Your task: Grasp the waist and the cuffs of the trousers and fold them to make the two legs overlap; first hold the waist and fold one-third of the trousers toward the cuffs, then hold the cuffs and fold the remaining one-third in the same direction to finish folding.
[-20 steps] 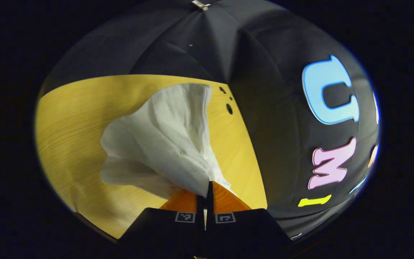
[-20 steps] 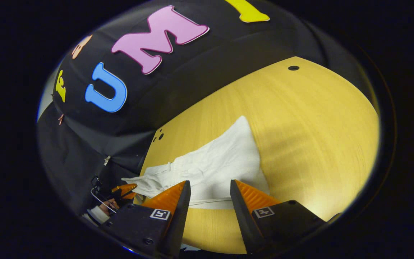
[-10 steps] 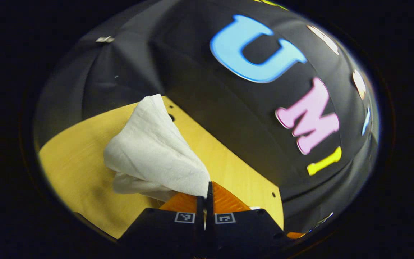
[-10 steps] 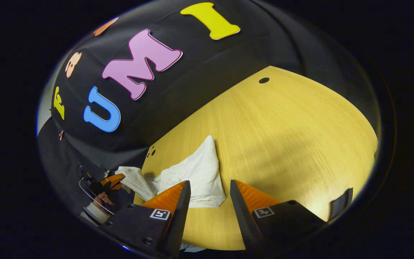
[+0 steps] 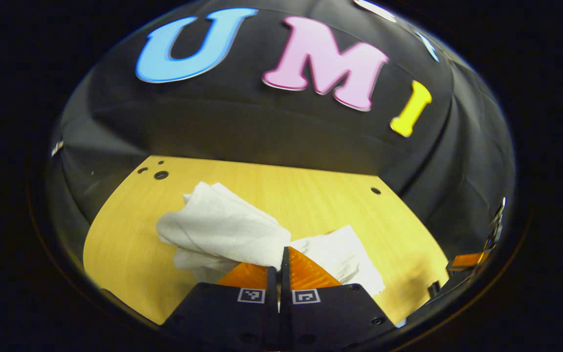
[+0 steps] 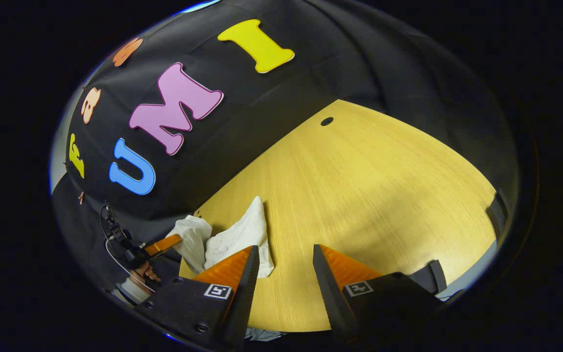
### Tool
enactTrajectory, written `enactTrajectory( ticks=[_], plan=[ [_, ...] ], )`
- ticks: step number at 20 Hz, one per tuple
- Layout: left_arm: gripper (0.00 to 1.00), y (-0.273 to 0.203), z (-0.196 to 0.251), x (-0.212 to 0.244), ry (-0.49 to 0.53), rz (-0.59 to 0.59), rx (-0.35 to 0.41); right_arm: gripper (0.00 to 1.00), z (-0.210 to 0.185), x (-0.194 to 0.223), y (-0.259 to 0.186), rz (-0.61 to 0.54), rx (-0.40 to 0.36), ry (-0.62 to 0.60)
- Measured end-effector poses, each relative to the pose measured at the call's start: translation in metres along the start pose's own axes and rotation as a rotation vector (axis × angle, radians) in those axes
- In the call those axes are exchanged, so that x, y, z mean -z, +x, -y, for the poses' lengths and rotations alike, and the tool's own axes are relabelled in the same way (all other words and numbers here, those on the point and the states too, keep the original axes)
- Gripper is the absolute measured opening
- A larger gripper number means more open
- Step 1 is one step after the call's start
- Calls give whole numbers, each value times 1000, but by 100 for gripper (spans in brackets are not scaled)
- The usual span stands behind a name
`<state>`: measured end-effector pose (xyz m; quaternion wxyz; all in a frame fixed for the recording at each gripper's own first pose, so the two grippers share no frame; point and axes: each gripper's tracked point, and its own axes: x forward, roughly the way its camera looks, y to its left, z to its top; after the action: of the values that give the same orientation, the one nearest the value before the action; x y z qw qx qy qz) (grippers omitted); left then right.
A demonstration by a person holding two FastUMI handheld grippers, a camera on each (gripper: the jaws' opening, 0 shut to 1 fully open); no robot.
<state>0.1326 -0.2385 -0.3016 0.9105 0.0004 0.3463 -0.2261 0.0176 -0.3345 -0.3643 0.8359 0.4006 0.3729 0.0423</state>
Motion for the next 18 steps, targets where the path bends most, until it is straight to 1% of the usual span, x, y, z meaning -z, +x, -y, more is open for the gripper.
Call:
enactTrajectory(
  ticks=[2,3,4,7,9,11,12,13,17,18],
  plan=[
    [6,13,27,15,150,-37,8,69,12,-3,-8,5,14,16],
    [6,19,32,25,246,-61,-1,69,16,-2,-12,4,20,22],
    [6,25,39,35,358,-86,-11,69,21,0,-15,3,25,25],
    [6,42,56,66,738,-162,-34,69,33,-1,-22,6,35,35],
    [6,45,66,83,937,-191,-23,69,37,-3,-26,10,39,44],
    [6,44,75,100,1099,-197,7,69,41,-3,-29,10,43,47],
    [10,40,70,104,1170,-195,18,69,42,-3,-30,10,42,52],
    [6,39,71,108,1242,-191,30,69,44,-2,-30,8,42,54],
    [6,38,55,122,1515,-169,74,69,48,1,-31,6,50,62],
    [8,36,54,122,1574,-159,75,69,49,0,-32,9,52,69]
  ],
)
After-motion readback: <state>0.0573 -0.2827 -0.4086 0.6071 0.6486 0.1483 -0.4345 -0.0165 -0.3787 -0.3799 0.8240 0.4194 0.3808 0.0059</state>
